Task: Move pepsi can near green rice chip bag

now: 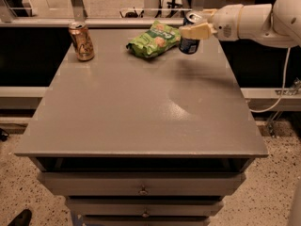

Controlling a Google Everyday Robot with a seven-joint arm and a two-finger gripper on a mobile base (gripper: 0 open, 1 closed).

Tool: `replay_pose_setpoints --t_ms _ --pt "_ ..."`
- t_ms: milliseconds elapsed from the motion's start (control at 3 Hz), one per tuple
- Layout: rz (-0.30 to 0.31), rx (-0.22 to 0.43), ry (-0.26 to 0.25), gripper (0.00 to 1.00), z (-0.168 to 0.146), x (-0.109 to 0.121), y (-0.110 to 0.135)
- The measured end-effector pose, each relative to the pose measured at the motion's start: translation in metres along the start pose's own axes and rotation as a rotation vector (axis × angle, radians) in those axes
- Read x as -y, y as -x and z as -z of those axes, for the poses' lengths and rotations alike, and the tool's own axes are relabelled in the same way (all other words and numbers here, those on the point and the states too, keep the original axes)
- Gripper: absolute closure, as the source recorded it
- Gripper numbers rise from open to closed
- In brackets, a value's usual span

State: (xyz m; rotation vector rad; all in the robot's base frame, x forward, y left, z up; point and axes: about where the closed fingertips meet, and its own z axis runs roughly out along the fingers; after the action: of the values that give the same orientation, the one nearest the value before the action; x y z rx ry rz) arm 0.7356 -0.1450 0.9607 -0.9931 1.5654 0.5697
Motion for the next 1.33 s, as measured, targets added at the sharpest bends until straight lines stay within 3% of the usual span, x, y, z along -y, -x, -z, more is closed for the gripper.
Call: replay_pose_setpoints --t_ms 333,667,1000,1333 --pt "-0.022 -0.010 -0.007 1.00 -0.020 0.022 -0.009" --pt "-0.048 0.006 0.017 1.00 -0.044 0.027 -0.012" --pt "-0.067 0.001 0.042 0.88 -0.060 0.028 -0.015" --pt "-0.075 -0.022 0.059 0.66 -0.068 0.028 -0.020"
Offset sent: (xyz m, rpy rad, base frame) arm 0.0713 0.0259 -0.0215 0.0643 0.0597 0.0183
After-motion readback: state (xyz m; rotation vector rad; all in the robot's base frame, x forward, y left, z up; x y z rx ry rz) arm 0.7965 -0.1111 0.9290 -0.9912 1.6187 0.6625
